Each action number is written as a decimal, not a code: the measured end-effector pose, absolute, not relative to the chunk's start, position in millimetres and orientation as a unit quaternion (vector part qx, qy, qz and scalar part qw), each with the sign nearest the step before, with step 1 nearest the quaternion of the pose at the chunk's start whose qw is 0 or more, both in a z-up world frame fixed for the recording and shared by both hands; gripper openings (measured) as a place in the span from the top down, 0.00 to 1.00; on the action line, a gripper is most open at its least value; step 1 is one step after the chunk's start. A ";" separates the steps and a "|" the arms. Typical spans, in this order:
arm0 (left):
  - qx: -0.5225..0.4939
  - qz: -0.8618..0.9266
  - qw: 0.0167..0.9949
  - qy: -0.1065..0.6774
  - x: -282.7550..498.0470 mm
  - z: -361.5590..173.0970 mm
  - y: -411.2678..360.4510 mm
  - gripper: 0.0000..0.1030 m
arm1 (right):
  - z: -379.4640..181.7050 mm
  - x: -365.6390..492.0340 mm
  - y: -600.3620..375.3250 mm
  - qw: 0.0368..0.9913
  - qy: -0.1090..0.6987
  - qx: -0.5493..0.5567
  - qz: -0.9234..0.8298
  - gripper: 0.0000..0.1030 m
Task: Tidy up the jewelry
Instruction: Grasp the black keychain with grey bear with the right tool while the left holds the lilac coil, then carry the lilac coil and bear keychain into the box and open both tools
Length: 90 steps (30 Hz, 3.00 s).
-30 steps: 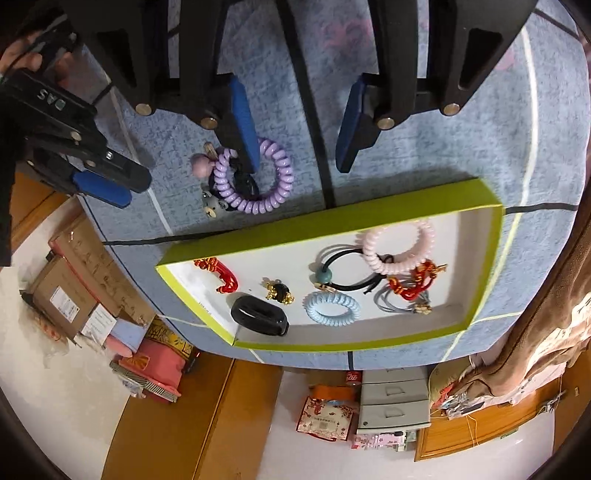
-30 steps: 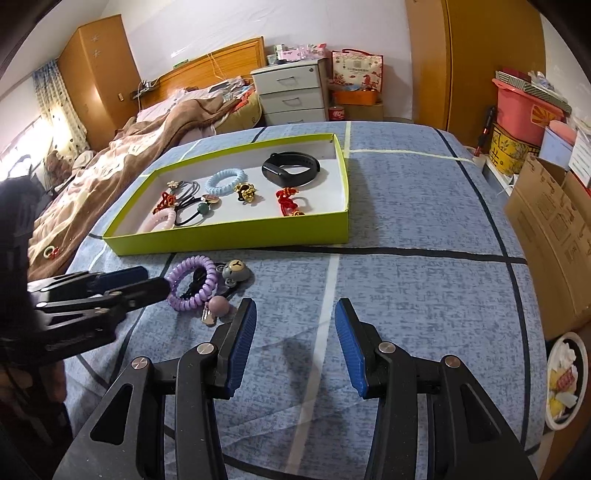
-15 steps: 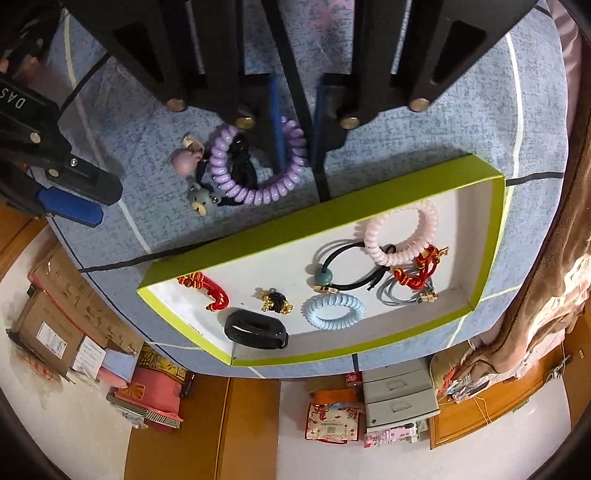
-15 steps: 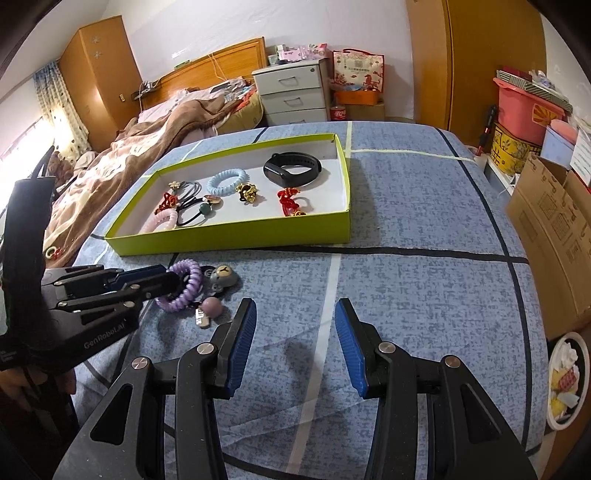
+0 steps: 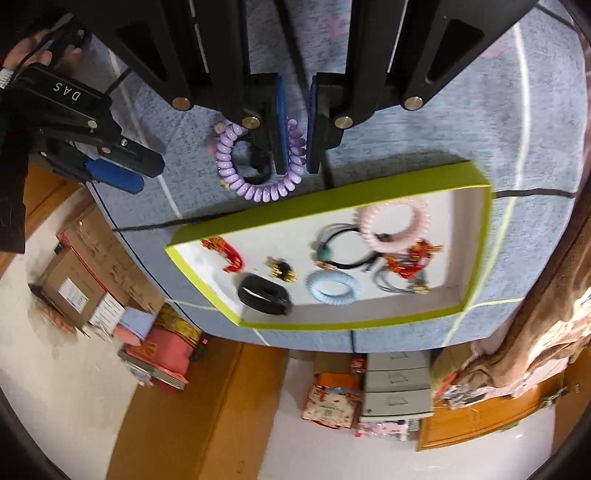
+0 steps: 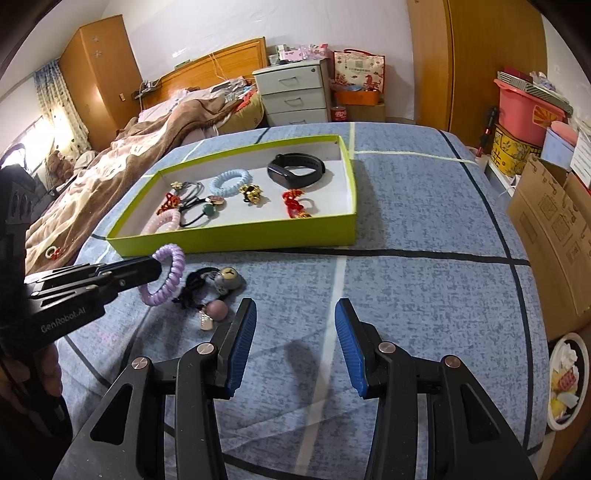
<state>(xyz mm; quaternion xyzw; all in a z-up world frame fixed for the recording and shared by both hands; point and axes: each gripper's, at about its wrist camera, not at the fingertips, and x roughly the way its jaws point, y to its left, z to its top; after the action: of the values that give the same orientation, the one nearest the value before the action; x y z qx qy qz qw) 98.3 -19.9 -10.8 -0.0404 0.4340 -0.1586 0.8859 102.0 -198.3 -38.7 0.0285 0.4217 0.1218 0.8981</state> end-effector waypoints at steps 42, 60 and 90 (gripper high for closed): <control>-0.045 -0.126 0.897 0.421 97.6 -8.7 11.7 0.91 | -57.4 125.6 -138.9 0.889 0.436 -0.019 0.140 0.83; -0.034 -0.117 0.908 0.401 97.2 8.6 12.7 0.91 | -29.0 114.3 -151.6 0.908 0.394 0.010 0.146 0.83; -0.040 -0.125 0.908 0.399 126.7 15.4 15.1 0.90 | -41.7 130.8 -169.5 0.892 0.425 0.030 0.148 0.59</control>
<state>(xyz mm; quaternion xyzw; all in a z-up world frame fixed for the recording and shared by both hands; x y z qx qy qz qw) 126.7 15.1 15.4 -0.0398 0.3987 -0.1245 0.9077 130.8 -169.5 -41.7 0.0298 0.4250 0.1483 0.8925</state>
